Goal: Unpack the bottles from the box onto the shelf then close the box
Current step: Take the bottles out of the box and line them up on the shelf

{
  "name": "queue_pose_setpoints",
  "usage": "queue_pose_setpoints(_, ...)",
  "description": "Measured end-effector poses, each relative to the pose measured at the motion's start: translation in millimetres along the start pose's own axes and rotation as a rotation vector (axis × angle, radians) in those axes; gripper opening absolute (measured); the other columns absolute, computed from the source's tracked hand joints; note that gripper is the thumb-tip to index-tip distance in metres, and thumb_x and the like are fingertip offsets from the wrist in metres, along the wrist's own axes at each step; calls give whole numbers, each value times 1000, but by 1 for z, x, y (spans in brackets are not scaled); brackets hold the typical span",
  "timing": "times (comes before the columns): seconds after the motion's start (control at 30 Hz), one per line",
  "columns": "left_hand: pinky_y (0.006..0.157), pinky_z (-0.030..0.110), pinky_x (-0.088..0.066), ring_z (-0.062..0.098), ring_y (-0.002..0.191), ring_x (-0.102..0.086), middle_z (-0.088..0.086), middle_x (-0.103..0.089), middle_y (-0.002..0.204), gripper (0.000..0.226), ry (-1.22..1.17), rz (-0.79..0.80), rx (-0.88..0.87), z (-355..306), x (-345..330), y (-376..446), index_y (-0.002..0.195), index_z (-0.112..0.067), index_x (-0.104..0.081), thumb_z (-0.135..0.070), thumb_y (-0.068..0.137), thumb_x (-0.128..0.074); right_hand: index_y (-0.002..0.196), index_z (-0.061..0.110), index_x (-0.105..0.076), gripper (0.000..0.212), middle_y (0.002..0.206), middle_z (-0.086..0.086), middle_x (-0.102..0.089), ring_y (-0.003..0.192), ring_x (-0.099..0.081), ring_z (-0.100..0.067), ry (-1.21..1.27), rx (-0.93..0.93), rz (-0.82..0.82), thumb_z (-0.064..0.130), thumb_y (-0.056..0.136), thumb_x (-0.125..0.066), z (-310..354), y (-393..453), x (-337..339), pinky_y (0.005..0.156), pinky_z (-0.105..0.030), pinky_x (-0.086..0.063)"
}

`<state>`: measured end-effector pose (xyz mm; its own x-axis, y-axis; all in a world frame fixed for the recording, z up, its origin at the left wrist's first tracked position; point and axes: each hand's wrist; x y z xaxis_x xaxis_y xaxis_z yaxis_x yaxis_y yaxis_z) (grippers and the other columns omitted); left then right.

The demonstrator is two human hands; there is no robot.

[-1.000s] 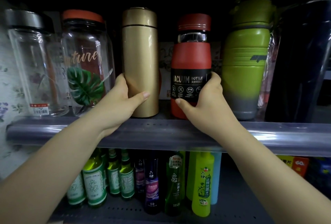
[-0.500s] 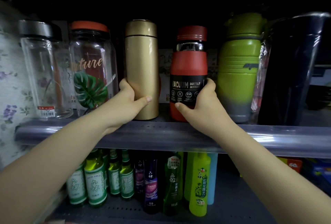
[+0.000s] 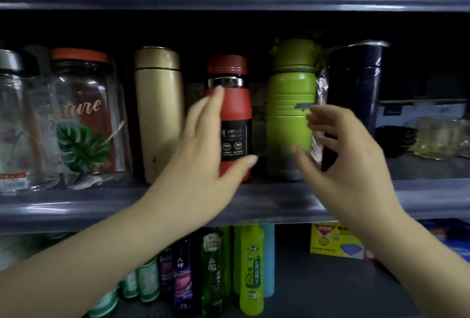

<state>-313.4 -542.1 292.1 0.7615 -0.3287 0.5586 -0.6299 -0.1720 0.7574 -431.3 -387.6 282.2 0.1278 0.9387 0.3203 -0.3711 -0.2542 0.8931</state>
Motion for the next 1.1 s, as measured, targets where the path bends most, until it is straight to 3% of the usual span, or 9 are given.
queue_pose_setpoints(0.07,116,20,-13,-3,143,-10,-16,-5,157,90,-120,88,-17,-18,-23,12,151,-30,2,-45,87,-59,128,9,-48,51,122,-4,-53,114,-50,-10,-66,9,-84,19,82,-68,-14,3,13,97,-24,-43)
queue_pose_setpoints(0.23,108,17,2,4,145,9,-11,20,157,100,-210,183,14,-42,-74,42,150,-23,17,-41,88,-60,135,4,-39,64,134,-13,-41,127,-37,-17,-194,-89,-206,17,80,-70,-48,8,31,105,-20,-31)
queue_pose_setpoints(0.4,111,24,7,15,146,20,1,29,156,111,-223,33,30,-43,-106,55,147,-17,23,-36,85,-66,147,8,-14,98,147,-14,-25,139,-25,-24,-117,-350,-37,36,75,-75,-75,15,30,113,-29,-24)
queue_pose_setpoints(0.5,118,35,7,20,146,19,8,26,157,114,-176,-40,45,-41,-116,58,147,-13,23,-37,83,-68,147,19,-6,115,144,-9,-34,134,-38,-22,58,-430,89,51,62,-77,-85,28,30,112,-39,-35)
queue_pose_setpoints(0.63,120,36,-3,24,148,6,14,11,158,117,-242,-89,168,-33,-119,73,149,-9,16,-33,78,-74,138,17,-27,86,109,13,-57,102,-58,0,243,-466,148,35,71,-79,-95,30,30,92,-23,-47)
queue_pose_setpoints(0.73,117,32,-16,26,144,-16,12,-7,154,120,-312,-94,251,-25,-122,82,149,-12,9,-32,72,-80,112,21,-52,53,100,10,-65,94,-62,-4,244,-509,174,48,71,-74,-102,24,26,82,-23,-50)
queue_pose_setpoints(0.9,105,20,-21,21,137,-30,11,-13,152,125,-309,-117,208,-13,-126,79,148,-16,2,-28,62,-87,116,24,-48,44,105,10,-62,96,-60,-4,272,-509,247,43,80,-67,-106,24,31,81,-24,-48)
queue_pose_setpoints(1.0,106,21,-23,20,133,-34,11,-20,151,118,-308,-123,187,-6,-128,78,148,-14,-1,-23,66,-85,120,25,-44,39,104,17,-58,93,-56,3,294,-491,307,32,86,-62,-108,24,35,69,-18,-42)
queue_pose_setpoints(1.1,105,21,-26,19,131,-37,9,-27,149,108,-315,-130,191,-3,-130,78,147,-12,-4,-21,72,-80,121,24,-45,45,106,15,-60,97,-58,0,300,-490,289,36,83,-65,-110,23,34,77,-21,-45)
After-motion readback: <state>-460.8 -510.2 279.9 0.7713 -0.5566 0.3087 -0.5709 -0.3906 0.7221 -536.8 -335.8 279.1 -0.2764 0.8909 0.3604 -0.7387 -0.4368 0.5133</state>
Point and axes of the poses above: each hand's wrist, its own y-axis towards the middle knuckle, its own x-axis out of the back of the hand, z = x × y
